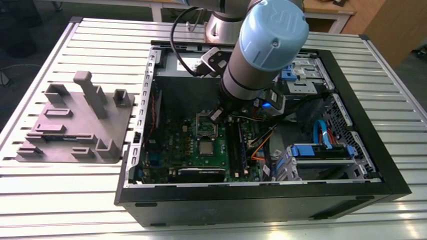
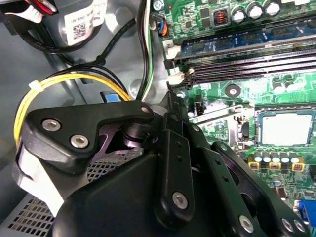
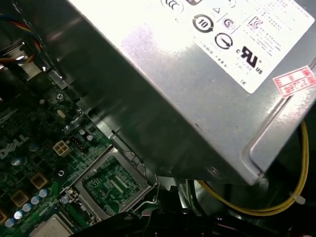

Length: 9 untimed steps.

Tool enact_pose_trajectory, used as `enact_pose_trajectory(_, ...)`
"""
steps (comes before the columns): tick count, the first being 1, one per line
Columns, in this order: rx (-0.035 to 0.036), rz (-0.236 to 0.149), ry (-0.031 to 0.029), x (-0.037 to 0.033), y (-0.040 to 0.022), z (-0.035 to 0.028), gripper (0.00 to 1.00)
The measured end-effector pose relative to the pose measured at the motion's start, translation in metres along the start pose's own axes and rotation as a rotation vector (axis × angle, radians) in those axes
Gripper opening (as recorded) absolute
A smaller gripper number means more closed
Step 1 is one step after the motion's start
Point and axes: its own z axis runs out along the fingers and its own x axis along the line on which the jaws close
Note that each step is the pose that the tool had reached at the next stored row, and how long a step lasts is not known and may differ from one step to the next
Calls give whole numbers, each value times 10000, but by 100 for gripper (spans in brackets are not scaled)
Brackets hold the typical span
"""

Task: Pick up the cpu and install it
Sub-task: 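Close the cpu cover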

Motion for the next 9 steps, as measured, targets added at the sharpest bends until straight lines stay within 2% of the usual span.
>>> enact_pose_trajectory(2, 25, 1, 26, 2, 1, 0, 10)
enact_pose_trajectory(5, 29, 3, 29, 9, 9, -1, 10)
enact_pose_trajectory(9, 72, 6, 71, 16, 28, -26, 10)
